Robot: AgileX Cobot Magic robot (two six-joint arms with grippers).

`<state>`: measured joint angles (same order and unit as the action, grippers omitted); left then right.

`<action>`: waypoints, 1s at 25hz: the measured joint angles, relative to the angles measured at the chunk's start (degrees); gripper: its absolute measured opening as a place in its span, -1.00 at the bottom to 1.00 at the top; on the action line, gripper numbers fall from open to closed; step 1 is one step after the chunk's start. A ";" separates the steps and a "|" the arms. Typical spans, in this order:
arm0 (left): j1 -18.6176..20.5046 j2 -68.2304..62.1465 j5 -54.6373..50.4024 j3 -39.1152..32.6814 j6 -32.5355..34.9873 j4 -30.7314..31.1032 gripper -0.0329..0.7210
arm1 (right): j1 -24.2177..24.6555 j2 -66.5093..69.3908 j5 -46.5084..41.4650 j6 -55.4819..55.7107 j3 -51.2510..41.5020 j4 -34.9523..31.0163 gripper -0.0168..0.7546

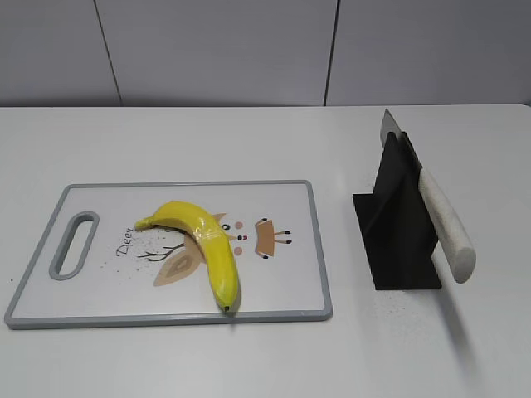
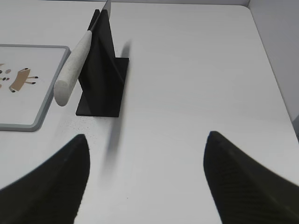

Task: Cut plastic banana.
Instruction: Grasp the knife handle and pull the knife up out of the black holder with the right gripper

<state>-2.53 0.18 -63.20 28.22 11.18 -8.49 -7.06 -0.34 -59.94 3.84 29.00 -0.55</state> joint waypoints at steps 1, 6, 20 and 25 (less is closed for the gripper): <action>0.00 0.00 0.00 0.00 0.00 0.00 0.49 | 0.00 0.00 0.00 0.00 0.00 0.00 0.53; 0.00 0.00 0.00 0.00 0.00 0.00 0.49 | 0.00 0.00 0.00 0.00 0.00 0.00 0.53; 0.00 0.00 0.00 0.00 0.00 0.00 0.47 | 0.00 0.00 0.00 0.00 0.00 0.00 0.53; 0.00 0.00 0.00 0.00 0.00 0.00 0.45 | 0.00 0.00 0.00 0.00 0.00 0.00 0.53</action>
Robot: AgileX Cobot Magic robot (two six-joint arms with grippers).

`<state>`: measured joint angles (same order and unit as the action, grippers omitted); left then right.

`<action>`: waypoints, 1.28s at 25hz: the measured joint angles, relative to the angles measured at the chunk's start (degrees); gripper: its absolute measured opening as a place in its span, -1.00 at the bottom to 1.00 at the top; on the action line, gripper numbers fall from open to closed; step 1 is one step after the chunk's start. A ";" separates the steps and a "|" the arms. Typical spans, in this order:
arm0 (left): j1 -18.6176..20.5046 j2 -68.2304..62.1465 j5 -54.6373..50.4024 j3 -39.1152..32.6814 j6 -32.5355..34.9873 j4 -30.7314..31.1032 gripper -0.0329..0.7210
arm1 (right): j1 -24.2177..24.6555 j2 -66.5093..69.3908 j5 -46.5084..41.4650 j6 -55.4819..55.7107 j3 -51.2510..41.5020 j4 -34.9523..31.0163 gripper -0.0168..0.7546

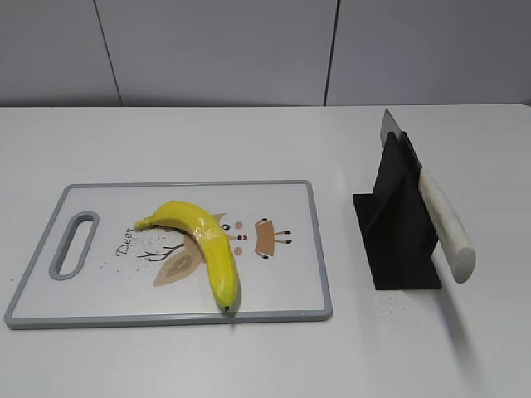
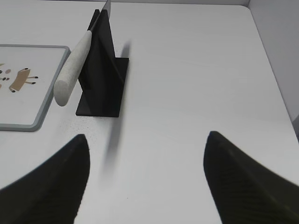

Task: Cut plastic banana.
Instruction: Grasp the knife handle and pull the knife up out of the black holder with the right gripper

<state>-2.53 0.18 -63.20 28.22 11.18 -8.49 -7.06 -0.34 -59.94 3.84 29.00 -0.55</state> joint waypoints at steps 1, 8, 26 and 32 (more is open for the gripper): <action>0.00 0.00 0.00 0.00 0.00 0.00 0.45 | 0.00 0.00 0.00 0.00 0.00 0.00 0.53; 0.00 0.00 0.00 0.00 0.00 0.00 0.43 | 0.00 0.00 0.00 0.00 0.00 0.00 0.53; 0.00 0.00 0.00 0.00 0.00 0.00 0.41 | -1.27 41.22 -0.43 0.84 14.06 -0.87 0.53; 0.00 0.00 0.00 0.00 0.00 0.00 0.41 | -15.47 53.11 0.22 5.75 18.28 -0.58 0.53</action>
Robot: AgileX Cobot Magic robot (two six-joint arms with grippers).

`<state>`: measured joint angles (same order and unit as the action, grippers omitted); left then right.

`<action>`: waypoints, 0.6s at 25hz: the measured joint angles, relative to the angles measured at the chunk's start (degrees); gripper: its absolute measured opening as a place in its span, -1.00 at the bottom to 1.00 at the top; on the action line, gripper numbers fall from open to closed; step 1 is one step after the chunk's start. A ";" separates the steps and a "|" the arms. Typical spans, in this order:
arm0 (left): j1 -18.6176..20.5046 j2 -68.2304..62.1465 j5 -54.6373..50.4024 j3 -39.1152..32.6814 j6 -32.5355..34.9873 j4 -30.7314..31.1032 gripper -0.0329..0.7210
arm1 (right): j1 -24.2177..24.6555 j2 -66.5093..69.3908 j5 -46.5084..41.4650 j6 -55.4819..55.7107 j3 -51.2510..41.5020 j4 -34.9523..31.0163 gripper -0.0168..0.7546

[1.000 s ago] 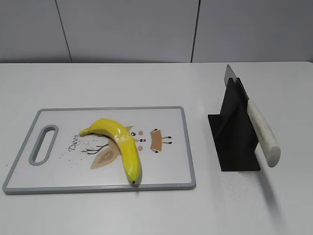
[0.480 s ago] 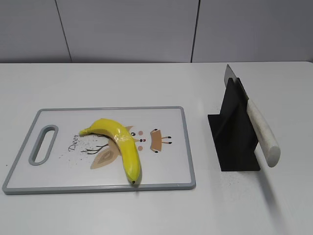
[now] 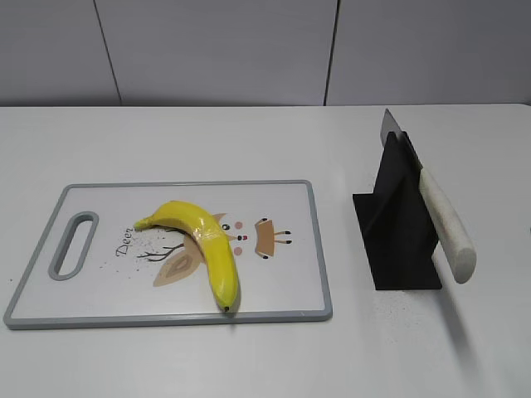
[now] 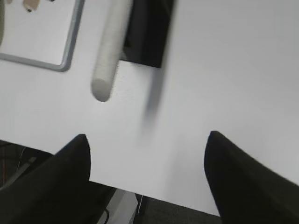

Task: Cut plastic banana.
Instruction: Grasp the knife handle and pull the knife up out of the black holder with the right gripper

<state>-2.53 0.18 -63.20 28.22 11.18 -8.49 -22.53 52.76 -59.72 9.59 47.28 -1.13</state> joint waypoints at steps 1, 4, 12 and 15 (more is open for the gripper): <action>0.00 0.00 0.00 0.00 0.00 0.00 0.41 | -1.49 2.40 -0.06 1.02 1.22 -0.16 0.53; 0.00 0.00 0.00 0.00 0.00 0.00 0.41 | -3.01 8.95 -0.31 3.10 4.98 -2.27 0.53; 0.00 0.00 0.00 0.00 0.00 0.00 0.41 | -3.06 23.51 -0.12 5.50 11.85 -2.64 0.53; 0.00 0.00 0.00 0.00 0.00 0.00 0.41 | -3.06 27.26 0.01 7.17 13.04 -2.19 0.53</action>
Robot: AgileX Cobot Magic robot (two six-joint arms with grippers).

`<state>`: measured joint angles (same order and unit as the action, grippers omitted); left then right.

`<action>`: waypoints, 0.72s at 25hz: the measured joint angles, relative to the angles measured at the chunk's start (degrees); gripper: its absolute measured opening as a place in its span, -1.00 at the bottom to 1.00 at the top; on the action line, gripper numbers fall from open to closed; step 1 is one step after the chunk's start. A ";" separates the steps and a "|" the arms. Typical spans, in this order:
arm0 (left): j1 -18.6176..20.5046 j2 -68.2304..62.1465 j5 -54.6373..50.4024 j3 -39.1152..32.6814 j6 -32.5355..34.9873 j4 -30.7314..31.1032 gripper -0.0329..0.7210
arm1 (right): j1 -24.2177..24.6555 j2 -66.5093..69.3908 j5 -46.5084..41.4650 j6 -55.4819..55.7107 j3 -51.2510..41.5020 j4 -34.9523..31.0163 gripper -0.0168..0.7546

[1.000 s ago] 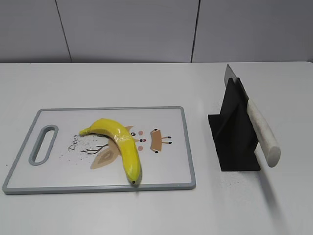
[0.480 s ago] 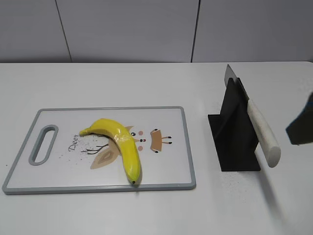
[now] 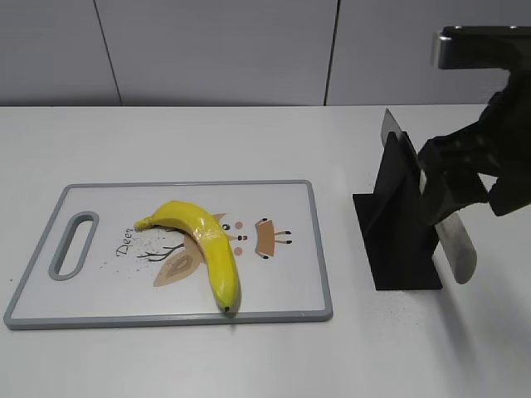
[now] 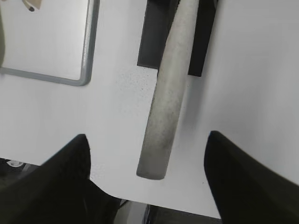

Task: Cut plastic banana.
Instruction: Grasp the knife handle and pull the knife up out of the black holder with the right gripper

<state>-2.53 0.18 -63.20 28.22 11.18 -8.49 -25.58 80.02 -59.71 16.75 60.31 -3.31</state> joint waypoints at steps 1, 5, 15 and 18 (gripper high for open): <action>0.00 0.00 0.00 0.00 0.00 0.00 0.41 | 0.00 0.94 0.00 0.41 0.12 0.16 0.53; 0.00 0.00 0.00 0.00 0.00 0.00 0.41 | 0.00 5.02 0.05 0.84 0.12 0.60 0.45; 0.00 0.00 0.00 0.00 0.00 0.00 0.41 | 0.00 12.73 0.11 3.88 0.16 2.77 0.16; 0.00 0.00 0.00 0.00 0.00 0.00 0.41 | 0.00 13.70 0.37 4.07 0.16 2.72 0.02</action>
<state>-2.53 0.18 -63.20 28.22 11.18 -8.49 -25.58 93.73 -59.34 20.83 60.47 -0.59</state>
